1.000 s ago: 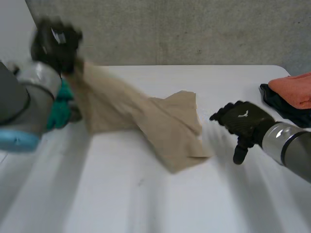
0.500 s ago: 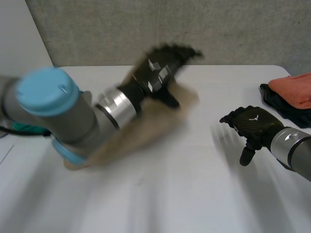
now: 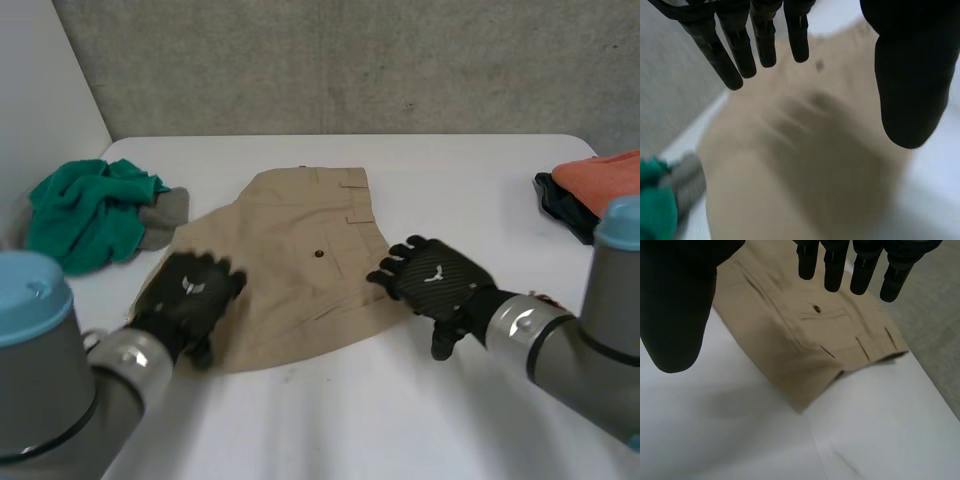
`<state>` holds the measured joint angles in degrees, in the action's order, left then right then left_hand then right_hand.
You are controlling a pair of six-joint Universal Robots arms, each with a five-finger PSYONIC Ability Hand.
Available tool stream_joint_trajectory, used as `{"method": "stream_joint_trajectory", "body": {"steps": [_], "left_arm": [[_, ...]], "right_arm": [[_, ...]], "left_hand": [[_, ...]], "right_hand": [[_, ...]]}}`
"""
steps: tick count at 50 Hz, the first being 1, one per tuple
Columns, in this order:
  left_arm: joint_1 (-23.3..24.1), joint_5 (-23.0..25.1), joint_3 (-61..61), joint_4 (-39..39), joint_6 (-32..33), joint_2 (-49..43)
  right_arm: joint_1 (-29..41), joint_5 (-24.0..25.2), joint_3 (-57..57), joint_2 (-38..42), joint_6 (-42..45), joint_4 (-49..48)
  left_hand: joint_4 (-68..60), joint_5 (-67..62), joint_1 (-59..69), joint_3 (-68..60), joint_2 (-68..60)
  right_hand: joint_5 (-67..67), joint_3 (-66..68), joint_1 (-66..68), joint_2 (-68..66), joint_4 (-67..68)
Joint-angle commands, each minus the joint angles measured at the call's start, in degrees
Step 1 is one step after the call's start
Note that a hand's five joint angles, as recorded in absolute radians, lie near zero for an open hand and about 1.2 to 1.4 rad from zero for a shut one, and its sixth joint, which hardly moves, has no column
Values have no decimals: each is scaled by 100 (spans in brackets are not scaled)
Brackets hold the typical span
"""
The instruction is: Fold the laundry.
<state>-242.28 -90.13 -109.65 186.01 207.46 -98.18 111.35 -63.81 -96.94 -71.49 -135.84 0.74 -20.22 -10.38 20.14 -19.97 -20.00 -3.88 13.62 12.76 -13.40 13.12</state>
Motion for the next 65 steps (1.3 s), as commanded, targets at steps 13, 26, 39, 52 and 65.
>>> {"method": "stream_joint_trajectory", "body": {"steps": [13,26,39,52,65], "left_arm": [[-1234,663,-628,1297,594,-614],[-1321,742,-30,1341,1139,-1169],[-1216,769,1867,1158,-442,1380],[-1365,725,4197,-65,-1770,1074],[-1040,786,5417,-224,-1797,-1744]], "right_arm": [[889,-1309,1994,2191,409,-426],[1073,-1951,2399,2201,225,-391],[485,-1934,3276,-365,-1383,452],[300,-1723,4517,-814,-2158,919],[396,-2459,4710,914,-2158,474]], "left_hand": [[-278,-262,286,-302,-299],[-5978,-5962,5986,-6003,-6000],[-5978,-5962,5986,-6003,-6000],[-5978,-5962,5986,-6003,-6000],[-5978,-5962,5986,-6003,-6000]], "right_hand": [[-1663,1689,1774,-1711,1738],[-6612,6638,6724,-6660,6688],[-6612,6638,6724,-6660,6688],[-6612,6638,6724,-6660,6688],[-6612,6638,6724,-6660,6688]]}}
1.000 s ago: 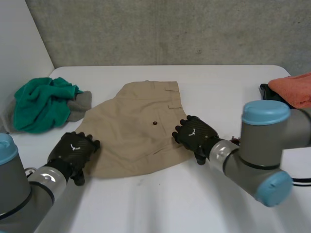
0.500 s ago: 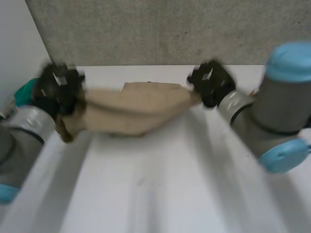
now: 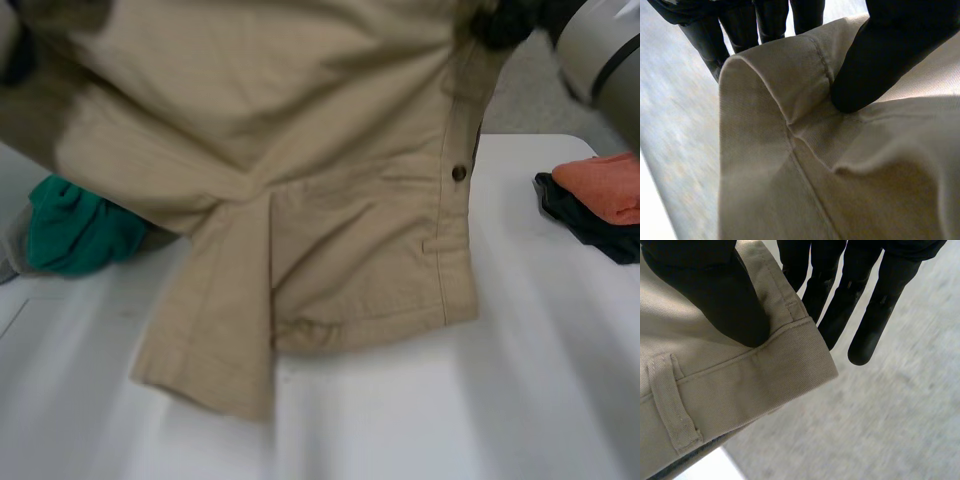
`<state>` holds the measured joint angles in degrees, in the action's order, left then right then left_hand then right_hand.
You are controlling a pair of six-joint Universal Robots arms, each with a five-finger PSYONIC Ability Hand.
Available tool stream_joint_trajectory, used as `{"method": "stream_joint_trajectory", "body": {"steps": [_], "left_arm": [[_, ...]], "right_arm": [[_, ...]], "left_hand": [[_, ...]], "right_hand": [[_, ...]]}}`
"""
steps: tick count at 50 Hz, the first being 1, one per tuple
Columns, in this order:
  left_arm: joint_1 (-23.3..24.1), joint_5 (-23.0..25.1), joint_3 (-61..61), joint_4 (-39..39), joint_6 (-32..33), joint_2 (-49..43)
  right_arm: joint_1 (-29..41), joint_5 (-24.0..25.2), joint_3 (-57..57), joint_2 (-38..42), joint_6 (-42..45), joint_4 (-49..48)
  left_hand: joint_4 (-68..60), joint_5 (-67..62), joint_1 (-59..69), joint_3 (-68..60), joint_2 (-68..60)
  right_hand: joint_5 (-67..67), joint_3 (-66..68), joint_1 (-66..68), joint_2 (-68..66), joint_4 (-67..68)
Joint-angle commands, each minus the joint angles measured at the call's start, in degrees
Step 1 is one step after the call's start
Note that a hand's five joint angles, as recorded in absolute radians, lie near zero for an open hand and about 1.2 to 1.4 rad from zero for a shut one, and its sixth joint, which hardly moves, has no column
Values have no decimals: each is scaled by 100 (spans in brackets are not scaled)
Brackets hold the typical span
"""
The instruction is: Fold the laundry.
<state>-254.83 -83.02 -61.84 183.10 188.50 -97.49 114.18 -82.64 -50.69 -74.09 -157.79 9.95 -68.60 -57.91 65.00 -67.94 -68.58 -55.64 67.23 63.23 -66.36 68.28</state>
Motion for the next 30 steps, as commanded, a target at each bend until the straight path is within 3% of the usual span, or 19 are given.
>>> {"method": "stream_joint_trajectory", "body": {"steps": [1,3,4,6,7,8,14,18,22,30], "left_arm": [[232,67,786,112,117,-2061],[250,50,1111,217,169,-2536],[259,93,1461,322,169,-2982],[250,129,1788,367,204,-3353],[241,120,1946,367,187,-3529],[241,50,2218,280,178,-3731],[224,-346,2010,-353,222,-3401],[311,-293,1019,-319,485,-2592],[417,-48,-448,-248,784,-1687],[1022,979,-3576,-117,1302,-272]], "right_arm": [[131,-682,138,1352,55,-633],[175,-928,252,1686,82,-1019],[236,-1112,383,2036,169,-1421],[298,-1219,524,2354,301,-1731],[342,-1228,603,2477,406,-1864],[447,-1246,639,2670,677,-1961],[527,-1290,52,2339,1040,-1628],[509,-1088,-669,1750,1013,-1347],[492,-746,-1503,1276,1241,-750],[255,-324,-3269,616,1435,191]], "left_hand": [[-1140,-1209,1500,-1206,-1142],[-1140,-1209,1500,-1206,-1142],[40,-28,320,-25,39],[2912,2843,-2551,2846,2910],[4527,4459,-4167,4462,4526],[5860,5791,-5500,5794,5858],[5860,5791,-5500,5794,5858],[5860,5791,-5500,5794,5858],[5860,5791,-5500,5794,5858],[5558,5489,-5198,5492,5556]], "right_hand": [[-1436,1277,1677,-1364,1172],[-1436,1277,1677,-1364,1172],[-851,692,1092,-779,587],[4207,-4366,-3965,4279,-4470],[5564,-5723,-5323,5636,-5828],[5564,-5723,-5323,5636,-5828],[5564,-5723,-5323,5636,-5828],[5564,-5723,-5323,5636,-5828],[5564,-5723,-5323,5636,-5828],[5564,-5723,-5323,5636,-5828]]}}
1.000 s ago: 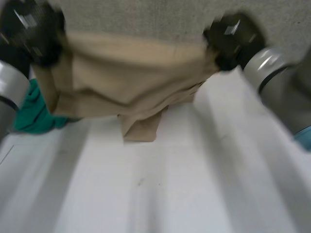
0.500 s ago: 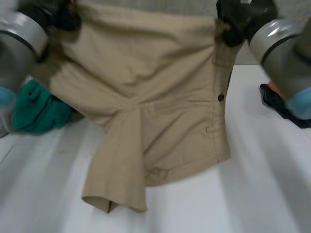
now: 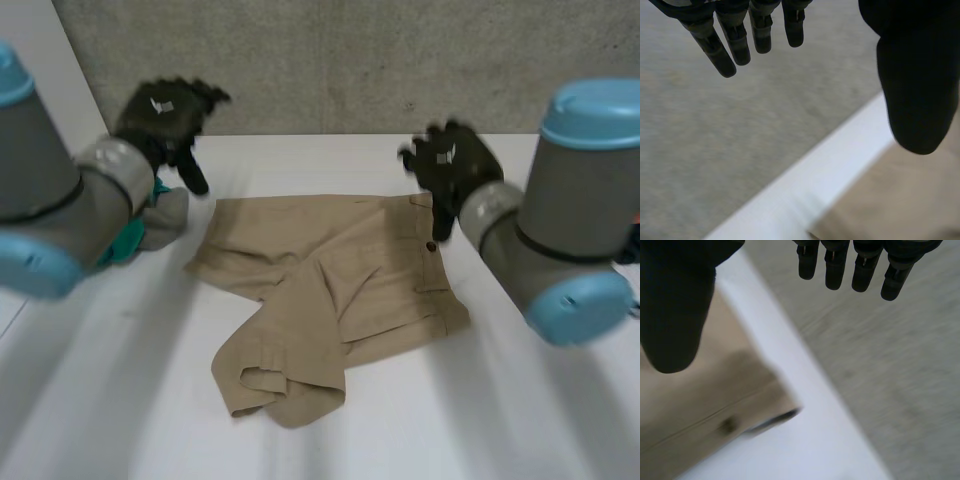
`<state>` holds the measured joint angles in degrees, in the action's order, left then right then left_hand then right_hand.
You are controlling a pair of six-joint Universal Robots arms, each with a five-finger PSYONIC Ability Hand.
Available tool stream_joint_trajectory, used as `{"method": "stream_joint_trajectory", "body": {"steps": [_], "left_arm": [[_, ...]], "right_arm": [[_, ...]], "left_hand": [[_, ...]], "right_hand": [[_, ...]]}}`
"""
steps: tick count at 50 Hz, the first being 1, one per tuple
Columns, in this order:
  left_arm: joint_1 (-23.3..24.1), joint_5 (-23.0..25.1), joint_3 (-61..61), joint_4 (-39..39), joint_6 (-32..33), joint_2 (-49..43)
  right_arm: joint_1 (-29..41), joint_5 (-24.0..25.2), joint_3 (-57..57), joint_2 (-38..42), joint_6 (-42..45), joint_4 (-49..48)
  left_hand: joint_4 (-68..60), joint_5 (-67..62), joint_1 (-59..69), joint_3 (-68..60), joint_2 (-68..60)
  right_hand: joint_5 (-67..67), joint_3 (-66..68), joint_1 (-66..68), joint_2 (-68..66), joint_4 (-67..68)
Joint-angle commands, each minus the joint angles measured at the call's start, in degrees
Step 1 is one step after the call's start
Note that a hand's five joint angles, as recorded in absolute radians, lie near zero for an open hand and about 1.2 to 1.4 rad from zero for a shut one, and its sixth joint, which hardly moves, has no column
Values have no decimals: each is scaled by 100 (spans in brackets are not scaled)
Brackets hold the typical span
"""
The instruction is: Fold the laundry.
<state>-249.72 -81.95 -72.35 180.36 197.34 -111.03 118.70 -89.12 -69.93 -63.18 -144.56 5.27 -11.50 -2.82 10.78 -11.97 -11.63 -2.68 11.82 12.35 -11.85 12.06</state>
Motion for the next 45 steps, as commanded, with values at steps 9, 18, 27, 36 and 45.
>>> {"method": "stream_joint_trajectory", "body": {"steps": [9,18,27,36,45], "left_arm": [[1013,1015,-3751,1237,1008,935],[926,558,-3294,1704,1228,-23],[-31,-400,-2548,2195,1518,-471],[-762,-313,-2107,1959,1791,-754],[-912,126,-2326,1581,1404,-113]], "right_arm": [[-374,800,-2771,-485,86,-428],[-242,642,-3106,-256,252,-1318],[-225,571,-3193,-203,305,-1651],[-102,527,-3255,-54,437,-1968],[-93,518,-3317,25,806,-2372]], "left_hand": [[-1886,-1755,1959,-1840,-1874],[-5617,-5486,5690,-5571,-5604],[-6850,-6718,6922,-6803,-6837],[-6850,-6718,6922,-6803,-6837],[-1877,-1746,1950,-1831,-1864]], "right_hand": [[100,-14,-67,17,-38],[-69,154,101,-151,131],[-69,154,101,-151,131],[-471,557,504,-554,533],[-2439,2524,2471,-2521,2501]]}}
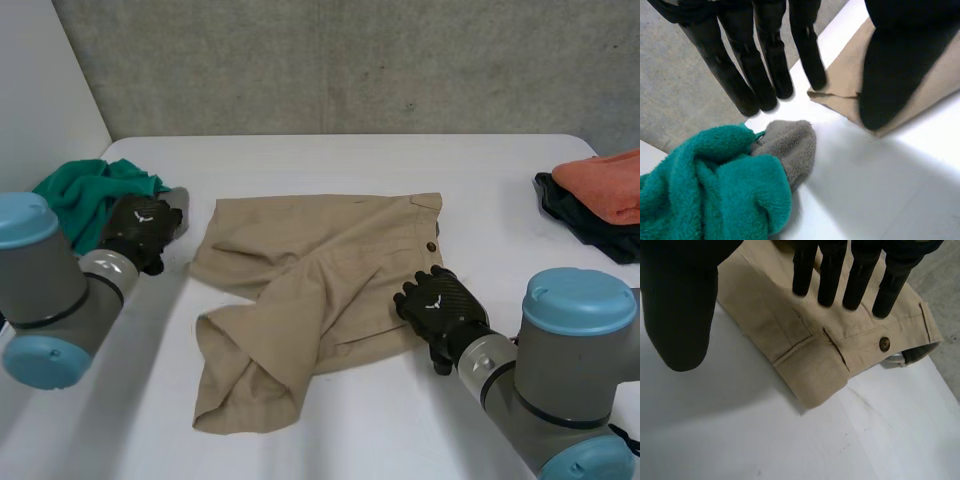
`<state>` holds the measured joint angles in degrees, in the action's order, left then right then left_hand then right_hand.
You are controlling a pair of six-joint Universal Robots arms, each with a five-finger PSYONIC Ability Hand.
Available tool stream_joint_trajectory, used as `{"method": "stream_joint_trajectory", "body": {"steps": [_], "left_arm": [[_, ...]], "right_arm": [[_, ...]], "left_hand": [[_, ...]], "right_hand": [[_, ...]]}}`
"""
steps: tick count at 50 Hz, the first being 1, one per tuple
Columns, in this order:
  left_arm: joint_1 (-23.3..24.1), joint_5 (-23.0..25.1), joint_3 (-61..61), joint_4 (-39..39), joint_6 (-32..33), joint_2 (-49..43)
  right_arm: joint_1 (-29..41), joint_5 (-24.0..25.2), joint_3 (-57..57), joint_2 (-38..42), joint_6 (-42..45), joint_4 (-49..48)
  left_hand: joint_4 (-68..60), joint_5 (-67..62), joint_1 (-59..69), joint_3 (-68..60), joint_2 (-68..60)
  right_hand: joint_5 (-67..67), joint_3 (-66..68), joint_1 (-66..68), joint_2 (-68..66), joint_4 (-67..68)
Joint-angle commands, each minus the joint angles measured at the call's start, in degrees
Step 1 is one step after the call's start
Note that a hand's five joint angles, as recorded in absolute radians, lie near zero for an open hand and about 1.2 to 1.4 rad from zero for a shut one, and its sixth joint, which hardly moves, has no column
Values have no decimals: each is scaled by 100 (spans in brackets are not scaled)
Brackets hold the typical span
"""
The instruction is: Fold the laundry.
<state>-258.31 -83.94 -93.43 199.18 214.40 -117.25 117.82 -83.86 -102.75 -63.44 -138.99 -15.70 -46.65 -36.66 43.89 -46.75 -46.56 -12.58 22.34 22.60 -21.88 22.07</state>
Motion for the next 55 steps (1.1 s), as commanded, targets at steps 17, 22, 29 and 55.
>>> {"method": "stream_joint_trajectory", "body": {"steps": [17,22,29,55], "left_arm": [[1650,1707,-1732,-863,-1374,2066],[2425,1302,-1460,-758,-1331,1636],[2875,-40,-407,-591,-1033,345],[730,-518,378,-485,1254,104]], "right_arm": [[-198,10,-35,-220,276,-356],[-233,19,-35,-397,267,31],[-400,54,-9,-458,302,348],[-418,98,27,-458,338,427]], "left_hand": [[1930,1932,-1654,1941,1921],[1256,1258,-980,1266,1247],[-1110,-1108,1386,-1100,-1119],[-3335,-3334,3611,-3325,-3344]], "right_hand": [[-5742,5766,5740,-5812,5793],[-5742,5766,5740,-5812,5793],[-5742,5766,5740,-5812,5793],[-5742,5766,5740,-5812,5793]]}}
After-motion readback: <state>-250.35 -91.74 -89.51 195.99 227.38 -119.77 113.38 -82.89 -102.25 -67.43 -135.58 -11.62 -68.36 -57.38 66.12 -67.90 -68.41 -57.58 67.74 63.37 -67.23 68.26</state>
